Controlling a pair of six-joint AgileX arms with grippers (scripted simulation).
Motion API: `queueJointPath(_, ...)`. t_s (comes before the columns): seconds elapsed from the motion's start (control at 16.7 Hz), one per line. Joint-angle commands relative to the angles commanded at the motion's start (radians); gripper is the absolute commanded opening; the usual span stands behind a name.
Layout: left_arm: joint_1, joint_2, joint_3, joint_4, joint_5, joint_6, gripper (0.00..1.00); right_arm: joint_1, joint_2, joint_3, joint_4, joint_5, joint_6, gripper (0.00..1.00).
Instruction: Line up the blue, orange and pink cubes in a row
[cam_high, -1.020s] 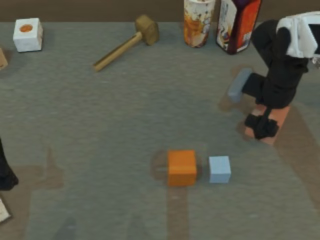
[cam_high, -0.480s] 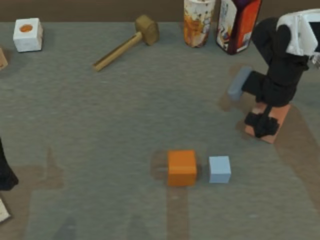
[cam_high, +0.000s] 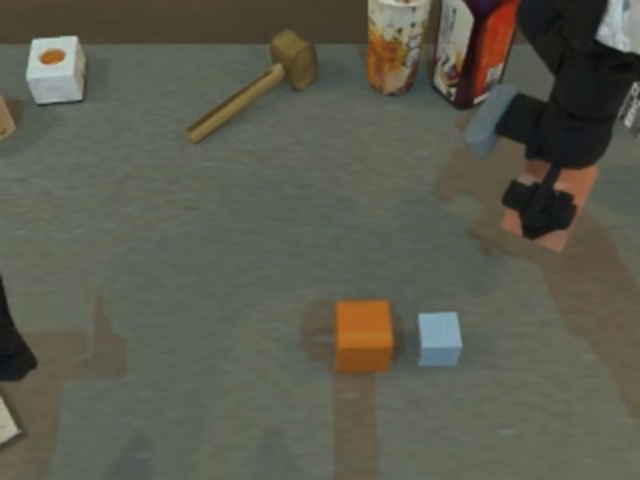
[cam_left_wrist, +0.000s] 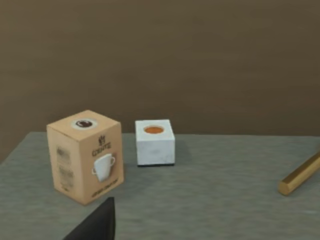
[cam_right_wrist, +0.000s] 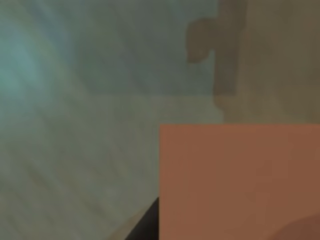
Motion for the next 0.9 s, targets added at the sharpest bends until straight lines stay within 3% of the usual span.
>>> queueJointPath(0.24, 0.000, 0.000, 0.000, 0.000, 0.000, 0.000, 1.00, -0.003, 0.005, 0.000, 0.001, 0.000, 0.002, 0.00)
queueJointPath(0.42, 0.000, 0.000, 0.000, 0.000, 0.000, 0.000, 1.00, 0.050, 0.049, 0.067, -0.039, 0.001, 0.008, 0.00)
queueJointPath(0.9, 0.000, 0.000, 0.000, 0.000, 0.000, 0.000, 1.00, 0.397, 0.340, 0.642, -0.315, 0.002, 0.071, 0.00)
